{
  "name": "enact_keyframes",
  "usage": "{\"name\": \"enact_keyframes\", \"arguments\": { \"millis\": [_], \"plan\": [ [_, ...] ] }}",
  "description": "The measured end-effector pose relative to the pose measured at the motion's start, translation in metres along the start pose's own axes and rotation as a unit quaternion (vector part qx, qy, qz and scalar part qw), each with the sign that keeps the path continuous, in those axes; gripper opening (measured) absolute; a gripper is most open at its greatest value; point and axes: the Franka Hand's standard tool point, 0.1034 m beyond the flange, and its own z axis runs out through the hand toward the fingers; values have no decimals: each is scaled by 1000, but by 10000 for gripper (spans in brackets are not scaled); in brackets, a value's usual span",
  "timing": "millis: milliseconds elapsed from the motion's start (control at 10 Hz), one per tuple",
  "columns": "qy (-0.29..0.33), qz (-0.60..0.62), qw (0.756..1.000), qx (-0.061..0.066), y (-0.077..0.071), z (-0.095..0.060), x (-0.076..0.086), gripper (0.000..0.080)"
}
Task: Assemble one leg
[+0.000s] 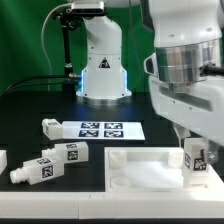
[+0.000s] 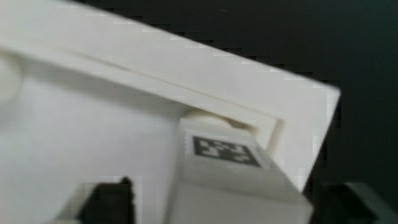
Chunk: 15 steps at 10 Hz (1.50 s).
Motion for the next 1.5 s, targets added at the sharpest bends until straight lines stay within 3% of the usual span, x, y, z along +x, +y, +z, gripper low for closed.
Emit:
{"name": "enact_keyframes", "arguments": {
  "millis": [100, 400, 500, 700, 800, 900, 1200, 1500],
  "plan": [
    [4, -129, 992, -2, 0, 0, 1, 601],
    [3, -241, 970, -3, 1, 0, 1, 645],
    [12, -312, 950, -8, 0, 0, 3, 645],
    [41, -520, 852, -36, -4, -2, 7, 649],
    [41, -531, 846, -37, -5, -2, 4, 649],
    [41, -519, 853, -36, -4, -1, 5, 649],
    [42, -446, 894, -32, -4, -1, 4, 284],
    [50, -285, 957, -22, -3, -1, 7, 284]
  ]
}}
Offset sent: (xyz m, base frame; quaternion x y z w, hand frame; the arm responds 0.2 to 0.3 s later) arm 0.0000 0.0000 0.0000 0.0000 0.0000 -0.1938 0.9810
